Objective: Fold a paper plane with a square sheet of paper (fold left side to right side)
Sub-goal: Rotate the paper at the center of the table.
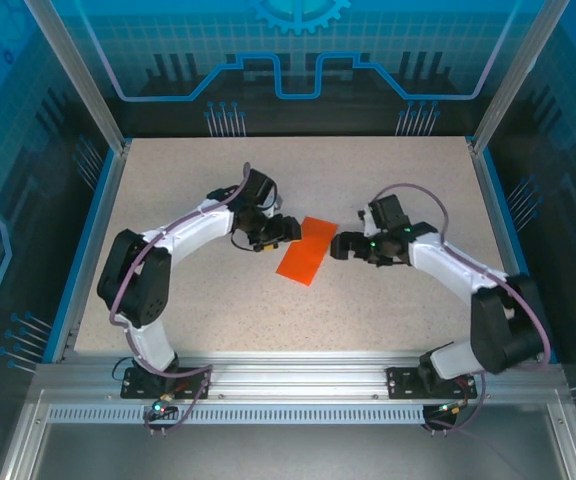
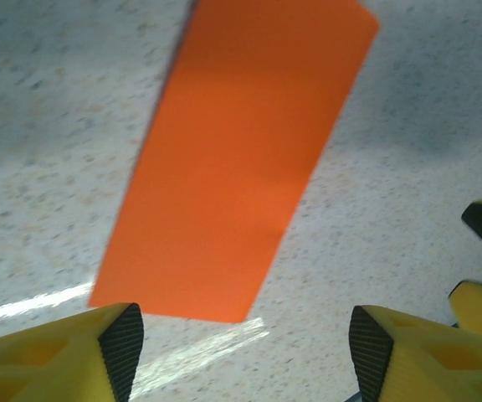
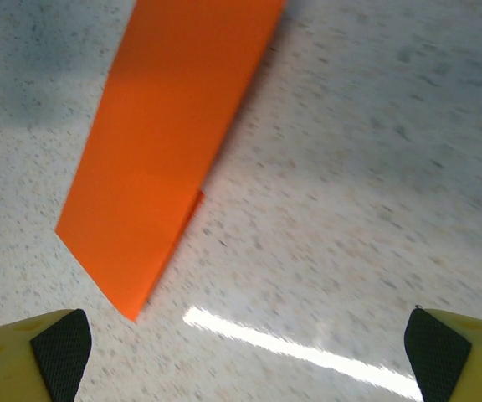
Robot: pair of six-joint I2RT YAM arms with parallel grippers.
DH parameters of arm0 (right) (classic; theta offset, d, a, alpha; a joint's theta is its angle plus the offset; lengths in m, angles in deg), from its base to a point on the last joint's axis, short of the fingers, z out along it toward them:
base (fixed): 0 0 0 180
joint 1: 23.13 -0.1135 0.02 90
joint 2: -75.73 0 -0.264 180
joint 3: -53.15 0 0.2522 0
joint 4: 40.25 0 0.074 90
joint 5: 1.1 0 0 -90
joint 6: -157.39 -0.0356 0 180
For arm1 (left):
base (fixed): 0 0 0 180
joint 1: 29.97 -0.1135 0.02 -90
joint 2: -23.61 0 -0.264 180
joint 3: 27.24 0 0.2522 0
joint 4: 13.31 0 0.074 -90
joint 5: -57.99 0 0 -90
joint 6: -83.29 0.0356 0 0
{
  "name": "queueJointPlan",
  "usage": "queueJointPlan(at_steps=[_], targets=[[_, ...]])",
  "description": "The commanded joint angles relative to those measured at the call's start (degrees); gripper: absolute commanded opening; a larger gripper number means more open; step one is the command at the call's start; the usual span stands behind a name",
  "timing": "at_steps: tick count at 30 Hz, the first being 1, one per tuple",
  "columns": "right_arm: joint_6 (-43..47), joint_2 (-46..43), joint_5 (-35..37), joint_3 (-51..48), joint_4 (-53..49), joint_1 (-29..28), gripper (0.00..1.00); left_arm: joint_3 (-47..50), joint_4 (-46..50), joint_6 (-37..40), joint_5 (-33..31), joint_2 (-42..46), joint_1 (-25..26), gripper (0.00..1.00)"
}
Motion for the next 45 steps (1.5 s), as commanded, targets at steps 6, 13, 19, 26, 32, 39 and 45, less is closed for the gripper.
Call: queueJointPlan(at_steps=[6,13,19,26,32,39,45], targets=[[-8.34,14.83,6.8,12.28,1.77,-3.65,1.0,12.53,-11.71,-0.27,0.57,13.38,-2.96,0.88],[-9.22,23.71,8.06,19.81,0.08,-5.11,1.0,15.45,-11.67,0.08,-0.56,16.56,-4.4,0.92],[-7.73,27.93,5.81,24.23,0.46,-6.36,1.0,16.08,-11.14,0.52,-1.29,17.9,-4.9,0.93],[-4.66,32.98,0.41,30.12,1.33,-7.17,1.0,16.77,-10.52,0.8,-1.99,19.23,-5.41,0.93],[-1.94,35.98,-3.04,35.39,1.04,-8.06,1.0,17.39,-9.83,1.15,-2.63,20.6,-5.96,0.94],[0.36,30.9,3.48,32.55,-1.6,-6.58,1.0,18.19,-10.75,0.8,-1.18,20.34,-6.06,0.94],[3.31,26.6,0.15,27.66,2.05,-5.3,0.93,18.89,-13.85,-0.51,3.21,16.84,-6.02,0.92]])
